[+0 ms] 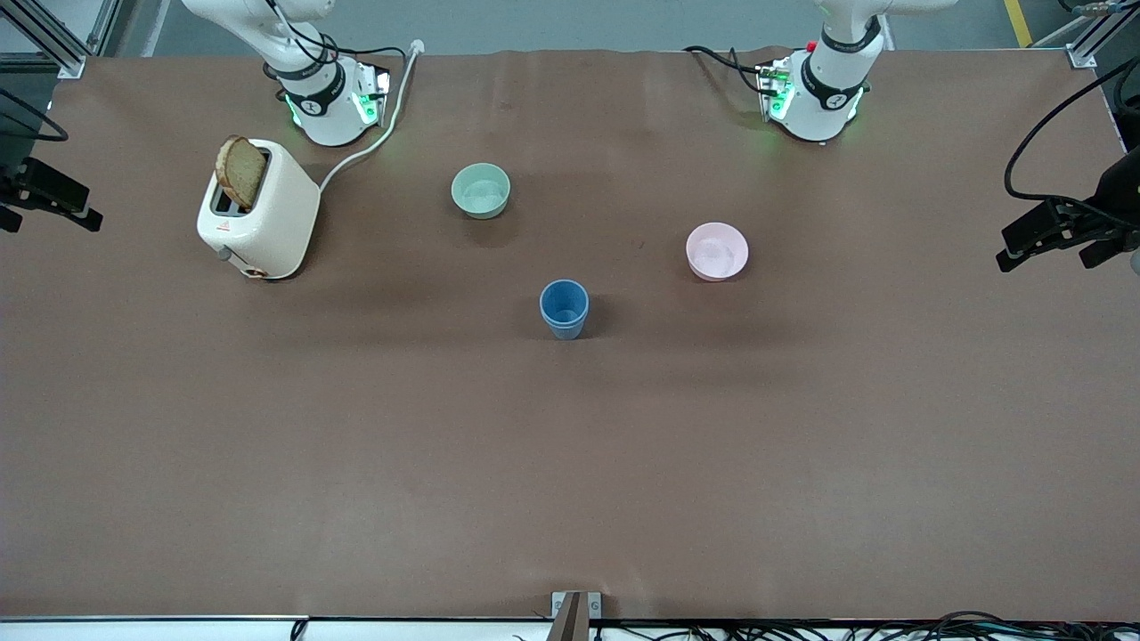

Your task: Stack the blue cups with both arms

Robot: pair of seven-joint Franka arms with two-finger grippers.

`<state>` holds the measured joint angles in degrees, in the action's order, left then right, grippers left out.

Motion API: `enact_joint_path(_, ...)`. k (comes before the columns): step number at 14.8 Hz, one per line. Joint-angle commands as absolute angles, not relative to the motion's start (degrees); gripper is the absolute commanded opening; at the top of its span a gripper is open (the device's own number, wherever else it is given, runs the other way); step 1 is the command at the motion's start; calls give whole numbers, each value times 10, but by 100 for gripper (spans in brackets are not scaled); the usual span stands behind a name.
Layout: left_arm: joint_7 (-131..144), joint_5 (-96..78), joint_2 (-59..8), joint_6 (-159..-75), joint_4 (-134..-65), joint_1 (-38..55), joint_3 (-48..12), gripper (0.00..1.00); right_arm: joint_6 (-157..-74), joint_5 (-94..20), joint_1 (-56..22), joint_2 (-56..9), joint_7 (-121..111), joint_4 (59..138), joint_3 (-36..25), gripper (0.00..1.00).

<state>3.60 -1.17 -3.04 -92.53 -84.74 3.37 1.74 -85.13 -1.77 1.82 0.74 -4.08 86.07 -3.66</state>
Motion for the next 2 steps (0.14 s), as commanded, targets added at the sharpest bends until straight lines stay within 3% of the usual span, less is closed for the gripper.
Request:
enact_joint_path(1,34,-19,-19,-918,-850,33,16,100,-857,-11,30,7,-49,858,-30,100)
enact_joint_path(2,34,-19,-19,-918,-850,33,16,100,-859,-11,30,6,-49,858,-30,100)
